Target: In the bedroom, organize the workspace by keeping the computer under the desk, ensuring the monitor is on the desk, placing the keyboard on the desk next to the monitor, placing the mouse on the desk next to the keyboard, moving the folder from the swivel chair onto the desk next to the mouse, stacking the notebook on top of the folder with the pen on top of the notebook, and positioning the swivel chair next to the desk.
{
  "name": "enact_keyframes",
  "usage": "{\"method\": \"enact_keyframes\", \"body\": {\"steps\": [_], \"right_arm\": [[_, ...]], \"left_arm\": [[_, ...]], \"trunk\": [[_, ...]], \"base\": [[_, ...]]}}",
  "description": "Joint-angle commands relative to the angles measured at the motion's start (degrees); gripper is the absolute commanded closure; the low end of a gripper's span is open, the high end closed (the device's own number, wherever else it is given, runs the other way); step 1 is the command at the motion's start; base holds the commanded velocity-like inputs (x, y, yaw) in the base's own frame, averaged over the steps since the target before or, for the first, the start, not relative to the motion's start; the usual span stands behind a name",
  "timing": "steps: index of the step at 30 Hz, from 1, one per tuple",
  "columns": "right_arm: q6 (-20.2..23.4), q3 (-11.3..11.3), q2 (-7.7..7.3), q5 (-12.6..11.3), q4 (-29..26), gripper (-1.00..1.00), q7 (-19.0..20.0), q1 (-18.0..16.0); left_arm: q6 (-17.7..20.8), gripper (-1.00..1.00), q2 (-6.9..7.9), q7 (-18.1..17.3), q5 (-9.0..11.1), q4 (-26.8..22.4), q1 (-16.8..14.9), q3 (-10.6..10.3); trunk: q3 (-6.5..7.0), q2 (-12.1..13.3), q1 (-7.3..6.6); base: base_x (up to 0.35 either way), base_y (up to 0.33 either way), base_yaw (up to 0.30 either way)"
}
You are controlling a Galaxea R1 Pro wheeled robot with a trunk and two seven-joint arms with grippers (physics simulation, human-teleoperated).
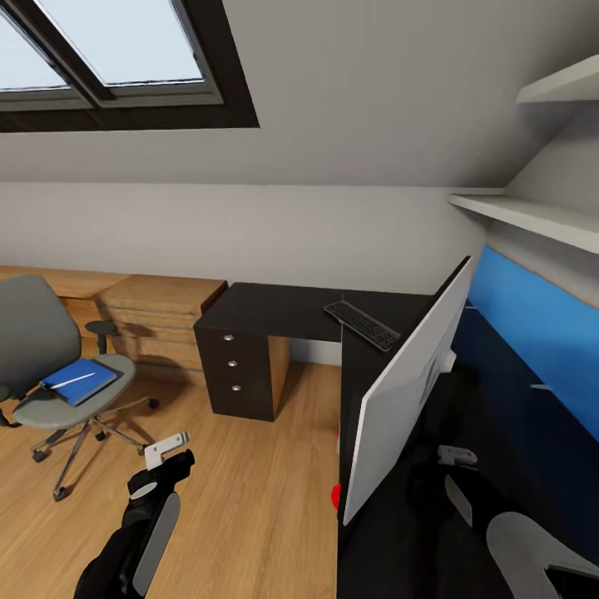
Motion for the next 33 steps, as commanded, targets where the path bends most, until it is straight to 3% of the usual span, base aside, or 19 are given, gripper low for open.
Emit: {"method": "enact_keyframes", "body": {"steps": [1, 33], "right_arm": [[0.6, 0.0, -0.04, 0.9, 1.4, -1.0, -0.4, 0.0], [1.8, 0.0, 0.02, 0.8, 1.8, -1.0, -0.4, -0.2]], "left_arm": [[0.2, -1.0, -0.03, 0.3, 0.5, -0.1, 0.0, 0.0], [0.1, -1.0, -0.02, 0.3, 0.4, 0.3, 0.0, 0.0]], "trunk": [[-0.08, 0.0, 0.02], [-0.08, 0.0, 0.02]], "base": [[0.0, 0.0, 0.0], [-0.032, 0.0, 0.0]]}}
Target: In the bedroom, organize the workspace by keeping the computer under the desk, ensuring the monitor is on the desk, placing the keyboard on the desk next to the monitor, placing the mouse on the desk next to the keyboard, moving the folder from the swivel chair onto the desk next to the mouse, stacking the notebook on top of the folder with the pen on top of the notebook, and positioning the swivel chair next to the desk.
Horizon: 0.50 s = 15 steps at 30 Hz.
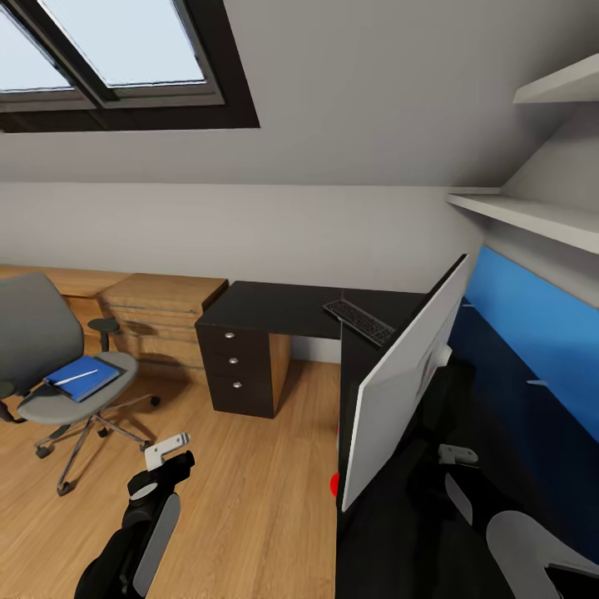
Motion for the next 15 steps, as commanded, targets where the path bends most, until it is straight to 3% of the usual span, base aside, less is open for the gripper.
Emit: {"method": "enact_keyframes", "body": {"steps": [1, 6, 7, 15], "right_arm": [[0.6, -0.1, 0.02, 0.3, 2.2, -1.0, 0.0, 0.0], [0.5, 0.0, 0.04, 0.3, 2.2, -1.0, 0.0, 0.0], [0.5, 0.0, 0.06, 0.3, 2.2, 1.0, 0.0, 0.0], [0.3, 0.0, 0.1, 0.2, 2.1, 1.0, 0.0, 0.0]], "left_arm": [[0.2, -1.0, -0.03, 0.3, 0.5, -0.1, 0.0, 0.0], [0.2, -1.0, -0.06, 0.3, 0.5, -0.1, 0.0, 0.0], [0.2, -1.0, -0.06, 0.3, 0.5, -0.1, 0.0, 0.0], [0.2, -1.0, -0.03, 0.3, 0.5, -0.1, 0.0, 0.0]], "trunk": [[-0.08, 0.0, 0.01], [-0.08, 0.0, 0.01], [-0.08, 0.0, 0.01], [-0.08, 0.0, 0.01]], "base": [[-0.014, 0.0, 0.0], [-0.006, 0.0, 0.0], [-0.002, 0.0, 0.0], [0.0, 0.0, 0.0]]}}
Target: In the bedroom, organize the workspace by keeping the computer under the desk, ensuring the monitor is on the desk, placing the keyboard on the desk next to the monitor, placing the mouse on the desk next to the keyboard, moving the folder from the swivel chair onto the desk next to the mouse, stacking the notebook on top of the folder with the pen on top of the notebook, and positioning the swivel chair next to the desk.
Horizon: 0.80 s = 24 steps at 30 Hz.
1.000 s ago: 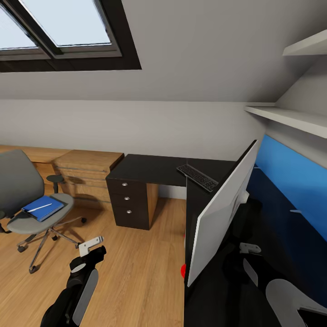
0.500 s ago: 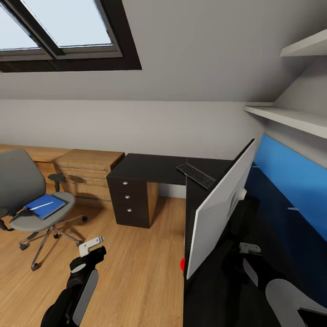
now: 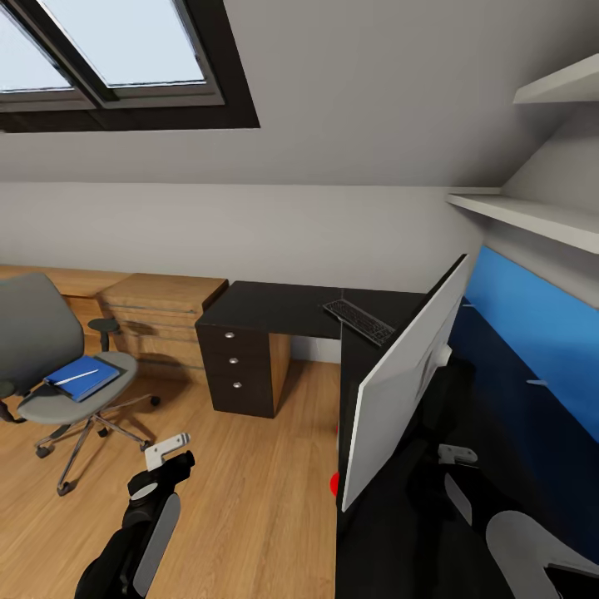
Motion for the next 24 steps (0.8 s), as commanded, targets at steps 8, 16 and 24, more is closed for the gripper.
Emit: {"method": "enact_keyframes", "body": {"steps": [8, 16, 24], "right_arm": [[0.3, -0.1, 0.04, -0.3, 2.0, 1.0, 0.0, 0.0], [0.2, -0.1, 0.04, -0.3, 1.9, 1.0, 0.0, 0.0], [0.0, -0.2, -0.04, -0.2, 1.8, 1.0, 0.0, 0.0]], "left_arm": [[0.2, -1.0, -0.03, 0.3, 0.5, -0.1, 0.0, 0.0], [0.2, -1.0, -0.09, 0.3, 0.5, -0.1, 0.0, 0.0], [0.0, -1.0, -0.11, 0.4, 0.5, -0.1, 0.0, 0.0]], "trunk": [[-0.08, 0.0, 0.01], [-0.08, 0.0, 0.01], [1.0, 2.4, -1.31]], "base": [[0.0, 0.0, 0.0], [0.0, 0.0, 0.0], [0.0, 0.0, 0.0]]}}
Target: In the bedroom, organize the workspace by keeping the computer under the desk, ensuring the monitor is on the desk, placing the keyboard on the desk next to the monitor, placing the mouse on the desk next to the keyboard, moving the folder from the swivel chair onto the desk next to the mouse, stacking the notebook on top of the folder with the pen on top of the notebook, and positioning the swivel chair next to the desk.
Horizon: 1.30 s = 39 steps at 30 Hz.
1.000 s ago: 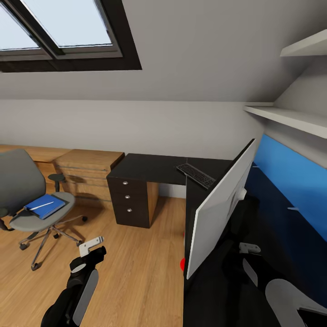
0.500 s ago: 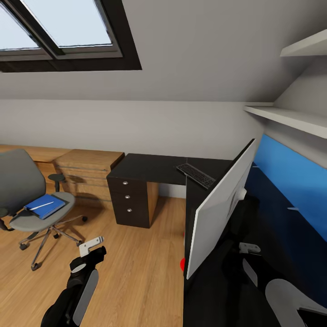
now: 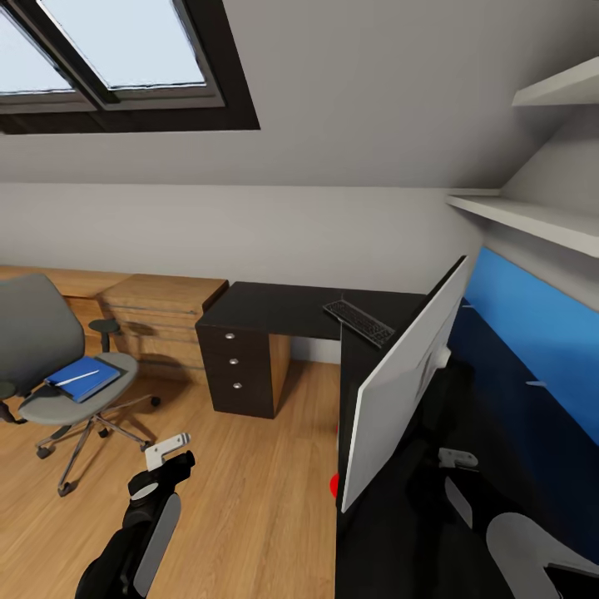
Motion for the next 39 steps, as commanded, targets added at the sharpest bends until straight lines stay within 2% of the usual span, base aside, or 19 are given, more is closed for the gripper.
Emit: {"method": "enact_keyframes", "body": {"steps": [1, 5, 13, 18, 20, 23, 26, 29, 32, 33, 34, 35, 36, 37, 38, 39], "right_arm": [[0.5, -0.1, 0.02, 0.1, 0.2, 1.0, 0.0, 0.0], [0.5, -0.1, 0.02, 0.1, 0.2, 1.0, 0.0, 0.0], [-1.6, -0.1, 0.05, 0.1, 0.0, 1.0, 0.0, 0.0], [-8.4, -0.1, 0.19, 0.1, -0.3, 1.0, 0.1, 0.0], [-13.0, -0.1, 0.27, 0.0, -1.0, 1.0, 0.1, 0.1], [-15.7, -0.1, 0.39, -0.1, -1.1, 1.0, 0.1, 0.1], [-19.1, -0.1, 0.94, -1.5, -2.2, 1.0, 0.0, 0.2], [-19.8, -0.1, 1.92, -2.4, -7.3, 1.0, -0.1, 0.7], [-16.7, -0.1, 4.04, -2.6, -17.8, 1.0, -0.4, 4.6], [-13.2, -0.2, 4.78, -2.6, -23.8, 1.0, -0.8, 7.3], [-11.2, -0.2, 5.09, -2.6, -27.1, 1.0, -1.1, 8.8], [-6.9, -0.1, 5.74, -2.6, -33.7, 1.0, -1.9, 11.9], [-4.8, -0.1, 6.09, -2.7, -37.0, 1.0, -2.3, 13.4], [1.0, -0.1, 7.35, -2.7, -45.3, 1.0, -3.4, 17.2], [2.7, -0.2, 7.78, -2.7, -47.5, 1.0, -3.7, 18.2], [11.6, -0.2, 9.71, -3.5, -55.3, 1.0, -4.4, 21.0]], "left_arm": [[0.2, -1.0, -0.04, 0.3, 0.5, -0.1, 0.0, 0.0], [0.3, -1.0, -0.95, 0.6, 0.4, -0.1, 0.0, -0.7], [0.3, -1.0, -1.16, 0.6, 0.4, -0.1, 0.0, -0.9], [0.3, -1.0, -1.09, 0.6, 0.4, -0.1, 0.0, -0.8], [0.3, -1.0, -1.03, 0.6, 0.5, -0.1, 0.0, -0.8], [0.3, -1.0, -1.01, 0.6, 0.5, -0.1, 0.0, -0.8], [0.3, -1.0, -0.96, 0.6, 0.4, -0.1, 0.0, -0.8], [0.3, -1.0, -0.87, 0.6, 0.3, -0.1, 0.0, -0.8], [0.3, -1.0, -0.83, 0.6, 0.3, -0.1, 0.0, -0.8], [0.3, -1.0, -0.83, 0.6, 0.3, -0.1, 0.0, -0.8], [0.3, -1.0, -0.83, 0.6, 0.3, -0.1, 0.0, -0.8], [0.3, -1.0, -0.82, 0.6, 0.3, -0.1, 0.0, -0.8], [0.3, -1.0, -0.82, 0.6, 0.3, -0.1, 0.0, -0.8], [0.3, -1.0, -0.82, 0.6, 0.3, -0.1, 0.0, -0.8], [0.4, -1.0, -0.82, 0.6, 0.3, -0.1, 0.0, -0.8], [0.4, -1.0, -0.83, 0.6, 0.4, -0.1, 0.0, -0.7]], "trunk": [[0.1, 0.4, -0.22], [0.82, 2.0, -1.09], [2.25, 5.2, -2.85], [3.15, 7.2, -3.95], [3.51, 8.0, -4.39], [4.05, 9.2, -5.05], [4.59, 10.4, -5.71], [5.13, 11.6, -6.37], [5.67, 12.8, -7.02], [5.85, 13.2, -7.24], [6.02, 13.6, -7.46], [6.2, 14.0, -7.68], [6.38, 14.4, -7.9], [6.56, 14.8, -8.12], [6.74, 15.2, -8.34], [6.92, 15.6, -8.56]], "base": [[0.0, 0.0, 0.0], [0.0, 0.0, 0.0], [-0.169, 0.0, 0.0], [-0.327, 0.0, 0.0], [-0.338, 0.0, 0.0], [-0.339, 0.0, 0.0], [-0.339, 0.0, 0.0], [-0.339, 0.0, 0.0], [-0.339, 0.0, 0.0], [-0.339, 0.0, 0.0], [-0.339, 0.0, 0.0], [-0.339, 0.0, 0.0], [-0.339, 0.0, 0.0], [-0.339, 0.0, 0.0], [-0.339, 0.0, 0.0], [-0.339, 0.0, 0.0]]}}
